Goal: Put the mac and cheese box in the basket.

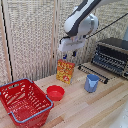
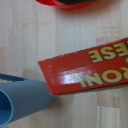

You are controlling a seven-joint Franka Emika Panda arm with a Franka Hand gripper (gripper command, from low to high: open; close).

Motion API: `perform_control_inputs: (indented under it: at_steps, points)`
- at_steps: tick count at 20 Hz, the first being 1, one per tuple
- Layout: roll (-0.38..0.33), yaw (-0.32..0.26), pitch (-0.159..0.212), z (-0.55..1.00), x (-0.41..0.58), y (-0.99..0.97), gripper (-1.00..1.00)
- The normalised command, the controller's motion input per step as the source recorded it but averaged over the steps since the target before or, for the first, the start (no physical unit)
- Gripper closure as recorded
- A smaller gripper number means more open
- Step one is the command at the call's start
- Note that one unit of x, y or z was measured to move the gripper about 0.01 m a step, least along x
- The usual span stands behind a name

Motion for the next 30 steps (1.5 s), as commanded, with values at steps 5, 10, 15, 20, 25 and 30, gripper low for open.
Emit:
perform_control_inputs:
  at_steps: [5, 10, 15, 20, 25, 30]
  points:
    - [-0.002, 0.269, 0.048, -0.25, 0.207, -0.12, -1.00]
    - [-0.002, 0.259, 0.004, -0.47, 0.342, -0.33, -1.00]
    - [0.015, 0.213, 0.000, -0.32, 0.274, -0.35, -1.00]
    - [0.000, 0.000, 0.001, -0.01, 0.055, -0.02, 1.00]
    - [0.000, -0.014, 0.010, 0.01, 0.034, 0.00, 1.00]
    - [0.000, -0.077, 0.009, 0.35, 0.000, -0.01, 1.00]
